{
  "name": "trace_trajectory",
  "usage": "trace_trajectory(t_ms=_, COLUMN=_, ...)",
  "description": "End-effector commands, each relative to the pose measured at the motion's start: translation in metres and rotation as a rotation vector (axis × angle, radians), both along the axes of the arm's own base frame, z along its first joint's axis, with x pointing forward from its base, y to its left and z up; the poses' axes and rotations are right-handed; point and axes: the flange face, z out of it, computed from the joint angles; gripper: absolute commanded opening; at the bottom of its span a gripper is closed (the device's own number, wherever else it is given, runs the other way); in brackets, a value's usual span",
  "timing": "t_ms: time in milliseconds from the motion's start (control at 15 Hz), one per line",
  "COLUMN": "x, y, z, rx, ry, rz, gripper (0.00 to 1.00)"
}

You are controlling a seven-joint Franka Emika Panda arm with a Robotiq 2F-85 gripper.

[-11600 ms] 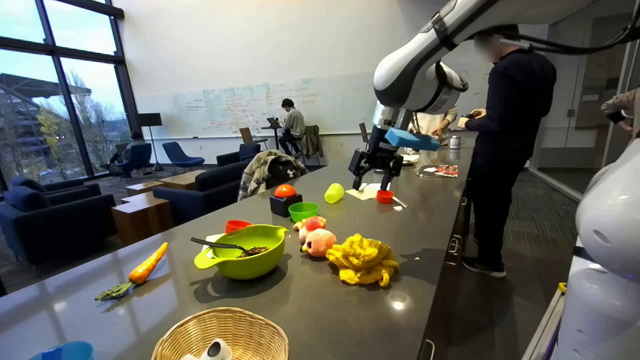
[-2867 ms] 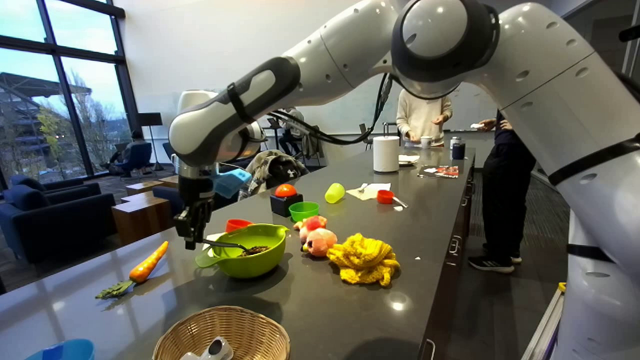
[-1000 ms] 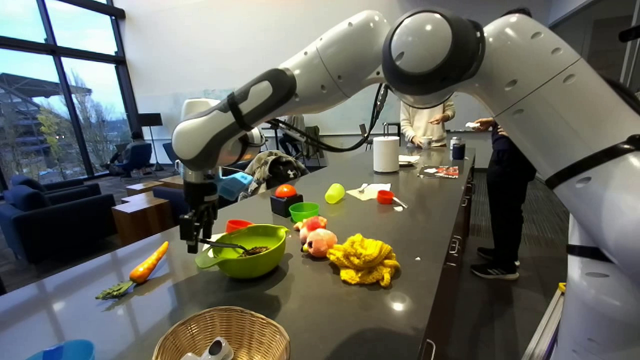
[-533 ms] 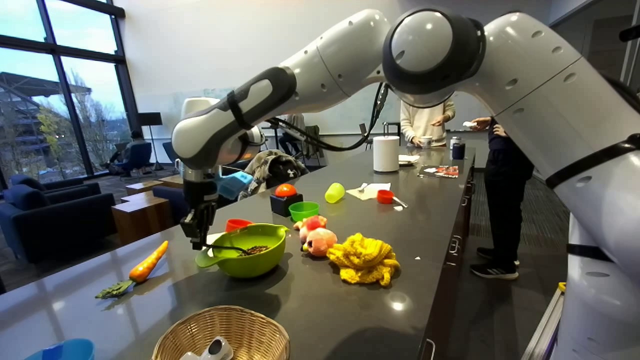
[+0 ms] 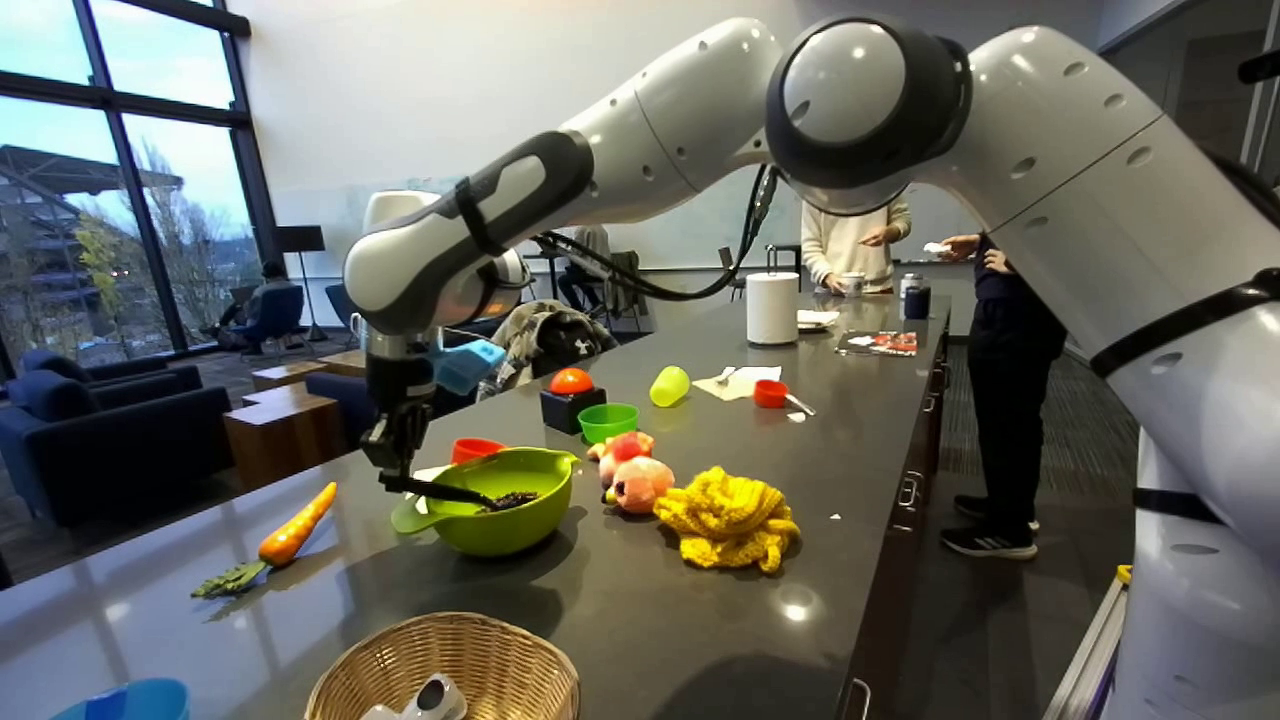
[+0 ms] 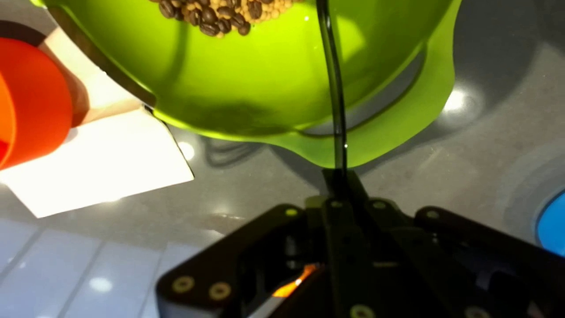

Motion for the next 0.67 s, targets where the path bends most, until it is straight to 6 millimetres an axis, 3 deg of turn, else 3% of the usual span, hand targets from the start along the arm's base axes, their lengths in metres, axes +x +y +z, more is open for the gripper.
trace_trajectory(t_ms=0, x=-0.01, y=0.002, z=0.032, rx=0.049, ry=-0.023, rz=0.006, gripper=0.01)
trace_trajectory(t_ms=400, x=-0.027, y=0.013, z=0.083, rx=0.177, ry=-0.107, rz=-0.015, gripper=0.01)
trace_trajectory(t_ms=600, x=-0.028, y=0.006, z=0.09, rx=0.259, ry=-0.164, rz=-0.087, gripper=0.01)
